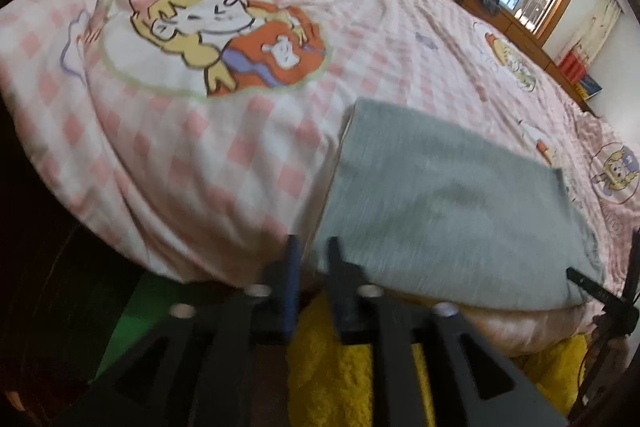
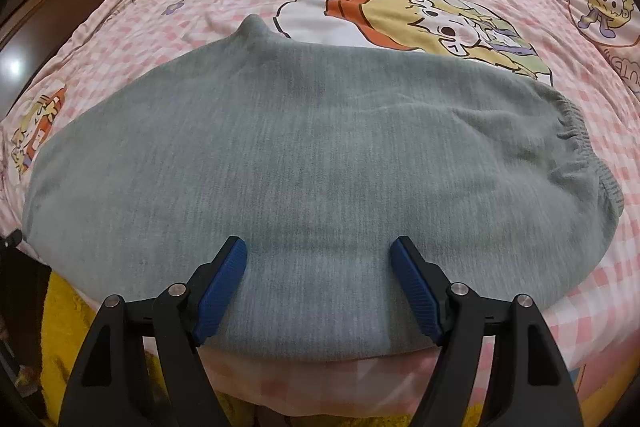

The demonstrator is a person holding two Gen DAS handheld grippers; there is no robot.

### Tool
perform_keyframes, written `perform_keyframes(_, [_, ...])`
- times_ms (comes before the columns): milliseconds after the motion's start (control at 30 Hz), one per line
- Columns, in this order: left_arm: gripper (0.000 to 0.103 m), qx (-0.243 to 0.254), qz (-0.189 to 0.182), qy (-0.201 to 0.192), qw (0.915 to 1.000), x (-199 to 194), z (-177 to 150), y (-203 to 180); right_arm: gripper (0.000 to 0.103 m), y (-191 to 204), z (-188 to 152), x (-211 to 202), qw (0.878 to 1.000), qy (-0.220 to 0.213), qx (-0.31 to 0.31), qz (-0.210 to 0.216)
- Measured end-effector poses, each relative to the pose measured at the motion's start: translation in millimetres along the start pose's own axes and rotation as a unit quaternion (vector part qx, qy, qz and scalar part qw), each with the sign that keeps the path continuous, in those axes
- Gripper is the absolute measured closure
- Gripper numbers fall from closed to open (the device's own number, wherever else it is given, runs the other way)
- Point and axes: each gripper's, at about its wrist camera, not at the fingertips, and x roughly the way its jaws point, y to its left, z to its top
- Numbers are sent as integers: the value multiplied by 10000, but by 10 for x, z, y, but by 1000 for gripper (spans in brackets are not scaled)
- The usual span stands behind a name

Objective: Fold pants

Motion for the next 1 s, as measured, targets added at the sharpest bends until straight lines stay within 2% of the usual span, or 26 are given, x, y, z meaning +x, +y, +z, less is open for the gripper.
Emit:
perform_keyframes(67, [59,-73,-194,-148,9997,-20,73,33,27,3,-2,-5,10000,3,34,-3])
perform_keyframes(200, [59,-20,-496,59,9987,185,162,52,27,8,-3,-9,10000,4,30,-19])
perform_keyframes(333, [60,-52,-732,323,9968,348,112,-30,27,2,0,-9,10000,1,45,-14])
perform_keyframes(400, [82,78,-828,302,9961,334,56,-126,27,7,0,-6,10000,0,48,-18])
perform_keyframes(433, [87,233,-801,224,9963,304,32,-189,27,7,0,-7,10000,0,47,-24])
perform_keyframes(500, [88,470,-830,37,9954,228,-6,-286,27,0,-1,-8,10000,-2,38,-19])
perform_keyframes(600, [88,524,-930,-228,9940,132,-19,-362,27,6,-1,-9,10000,-6,48,-14])
perform_keyframes(700, [86,409,-615,-181,9971,234,9,-346,27,1,-3,-7,10000,-22,53,-3])
perform_keyframes(733, [83,303,-484,-132,9983,282,12,-313,27,-5,-3,-7,10000,-25,50,-1])
perform_keyframes(767, [78,118,-494,-95,9987,333,27,-263,27,-10,-3,-6,10000,-26,40,4])
perform_keyframes(867, [72,-247,-681,-86,9973,368,21,-193,26,-14,-2,-7,10000,-24,46,13])
perform_keyframes(1000, [70,-261,-614,-67,9978,411,17,-243,27,-7,-9,-17,10000,-24,83,-5])
